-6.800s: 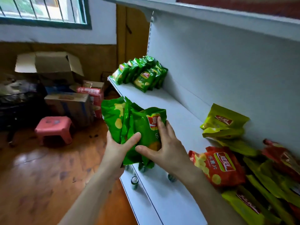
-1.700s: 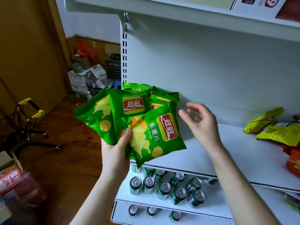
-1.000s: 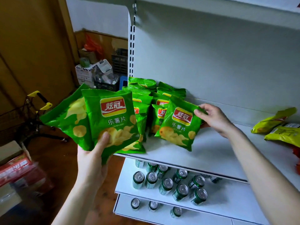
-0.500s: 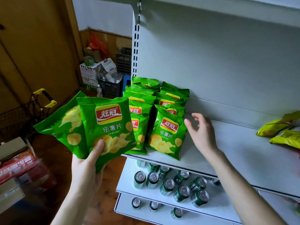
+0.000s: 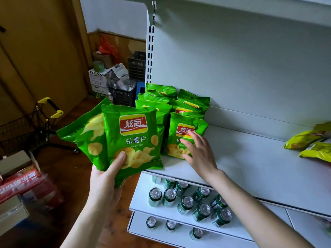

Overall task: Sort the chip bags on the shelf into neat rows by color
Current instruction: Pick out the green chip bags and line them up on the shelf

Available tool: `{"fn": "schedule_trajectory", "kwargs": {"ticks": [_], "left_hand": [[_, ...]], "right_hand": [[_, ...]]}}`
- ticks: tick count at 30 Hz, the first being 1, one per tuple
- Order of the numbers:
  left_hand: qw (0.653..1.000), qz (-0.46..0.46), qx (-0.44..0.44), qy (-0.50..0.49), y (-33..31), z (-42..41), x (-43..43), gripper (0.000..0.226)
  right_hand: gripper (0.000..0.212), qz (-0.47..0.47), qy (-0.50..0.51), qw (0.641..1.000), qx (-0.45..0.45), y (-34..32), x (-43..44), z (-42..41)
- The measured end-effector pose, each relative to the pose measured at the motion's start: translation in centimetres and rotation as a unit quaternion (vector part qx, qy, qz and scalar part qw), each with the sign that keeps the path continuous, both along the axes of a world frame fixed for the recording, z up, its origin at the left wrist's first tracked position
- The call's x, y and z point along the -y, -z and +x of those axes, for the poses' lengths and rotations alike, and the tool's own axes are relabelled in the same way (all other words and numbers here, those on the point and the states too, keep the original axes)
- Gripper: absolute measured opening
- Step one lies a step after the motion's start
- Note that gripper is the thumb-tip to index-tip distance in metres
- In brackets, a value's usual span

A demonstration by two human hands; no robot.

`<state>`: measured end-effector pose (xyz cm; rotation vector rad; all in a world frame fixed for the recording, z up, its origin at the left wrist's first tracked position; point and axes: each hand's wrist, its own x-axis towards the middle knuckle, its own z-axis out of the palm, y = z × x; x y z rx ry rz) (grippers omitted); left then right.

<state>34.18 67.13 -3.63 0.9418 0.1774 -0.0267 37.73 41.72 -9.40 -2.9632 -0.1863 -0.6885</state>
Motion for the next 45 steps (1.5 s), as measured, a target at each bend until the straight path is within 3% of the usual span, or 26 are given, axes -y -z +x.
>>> {"fn": "schedule_trajectory", "kwargs": {"ticks": [6,9,12,15,18,21,24,25,31,39,41,44,45], "left_hand": [[1.0,-0.011,-0.012,0.026,-0.1,0.0,0.0,0.026],[0.999,-0.019,-0.002,0.041,-0.5,-0.1,0.3,0.029],[0.998,-0.02,0.011,0.064,-0.7,-0.2,1.1,0.029],[0.995,-0.027,0.015,0.092,-0.9,-0.4,2.2,0.029],[0.992,-0.021,0.024,0.122,-0.9,-0.4,2.9,0.037],[0.993,0.012,0.029,0.115,-0.9,-0.1,2.2,0.056],[0.998,0.009,0.012,0.064,-0.1,0.5,0.8,0.019],[0.999,0.013,0.002,0.05,0.0,0.5,0.3,0.018],[0.998,0.039,-0.024,0.049,1.3,-0.1,-1.0,0.02],[0.991,0.035,-0.056,0.115,2.4,-0.5,-2.3,0.018],[0.988,0.035,-0.055,0.141,2.8,-0.6,-2.7,0.028],[0.98,0.058,-0.058,0.182,2.8,-0.9,-3.1,0.085],[0.979,0.063,-0.058,0.186,2.8,-1.0,-3.0,0.086]], "right_hand": [[0.059,0.021,-0.023,0.999,0.015,-0.5,0.8,-0.6],[0.043,0.163,-0.033,0.984,0.056,-1.6,0.5,-1.5],[0.027,0.434,-0.045,0.9,0.028,-5.2,-1.9,-2.9],[0.045,0.546,-0.111,0.826,-0.086,-8.3,-4.5,-4.5],[0.065,0.532,-0.119,0.83,-0.117,-8.5,-5.5,-5.2],[0.071,0.535,-0.07,0.841,-0.044,-8.1,-3.8,-5.0],[0.079,0.53,0.036,0.846,0.044,-6.9,-0.4,-4.9],[0.082,0.515,0.062,0.854,0.048,-6.2,0.4,-5.0],[0.083,0.422,0.107,0.9,-0.024,-1.8,-1.1,-4.9],[0.083,0.359,0.124,0.924,-0.049,-0.8,-1.8,-4.0],[0.083,0.359,0.128,0.923,-0.053,-0.7,-1.7,-4.1],[0.084,0.355,0.131,0.924,-0.061,-0.9,-1.7,-4.4],[0.085,0.355,0.132,0.923,-0.062,-1.0,-1.7,-4.5]]}}
